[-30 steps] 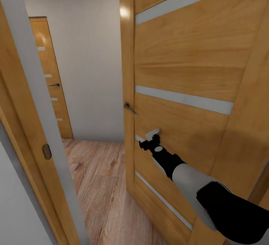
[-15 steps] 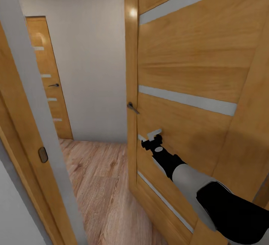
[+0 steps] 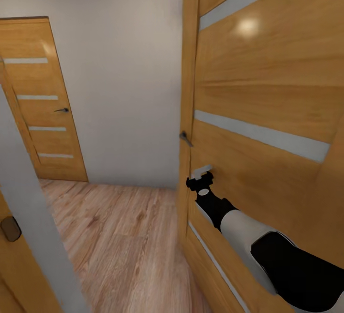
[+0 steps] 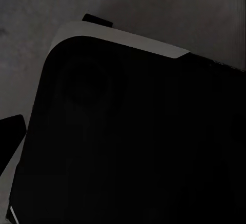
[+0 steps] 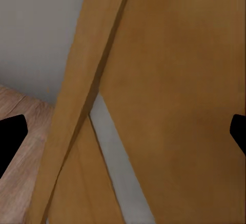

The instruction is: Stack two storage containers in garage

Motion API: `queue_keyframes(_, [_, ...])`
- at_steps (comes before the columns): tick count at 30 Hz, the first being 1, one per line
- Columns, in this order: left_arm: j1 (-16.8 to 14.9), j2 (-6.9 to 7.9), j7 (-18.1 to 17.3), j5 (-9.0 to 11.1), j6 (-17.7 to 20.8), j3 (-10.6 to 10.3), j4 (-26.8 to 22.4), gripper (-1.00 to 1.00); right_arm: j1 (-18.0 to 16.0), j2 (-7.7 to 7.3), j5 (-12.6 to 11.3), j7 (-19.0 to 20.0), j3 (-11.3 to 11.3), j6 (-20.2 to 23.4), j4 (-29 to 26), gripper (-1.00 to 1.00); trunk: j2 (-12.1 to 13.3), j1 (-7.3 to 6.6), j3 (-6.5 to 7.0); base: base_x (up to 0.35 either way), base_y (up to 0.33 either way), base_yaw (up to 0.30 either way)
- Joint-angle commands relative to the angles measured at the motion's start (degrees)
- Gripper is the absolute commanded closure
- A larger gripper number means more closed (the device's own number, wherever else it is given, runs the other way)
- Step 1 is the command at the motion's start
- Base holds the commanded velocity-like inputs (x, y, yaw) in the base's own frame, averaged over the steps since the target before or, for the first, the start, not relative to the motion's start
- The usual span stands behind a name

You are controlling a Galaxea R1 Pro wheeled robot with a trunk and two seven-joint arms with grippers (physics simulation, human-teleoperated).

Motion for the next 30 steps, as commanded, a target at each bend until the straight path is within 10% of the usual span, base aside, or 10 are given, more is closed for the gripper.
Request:
queue_keyframes(1, [0.0, -0.01, 0.0, 0.3, -0.1, 0.1, 0.0, -1.00, -0.1, 0.00, 0.1, -0.5, 0.0, -0.1, 0.1, -1.00, 0.0, 0.03, -0.05, 0.297, -0.072, 0.000])
queue_keyframes(30, [0.0, 0.14, 0.0, 0.4, -0.1, 0.2, 0.0, -1.00, -0.1, 0.00, 0.5, -0.6, -0.1, -0.1, 0.2, -1.00, 0.0, 0.03, -0.05, 0.131, -0.016, 0.000])
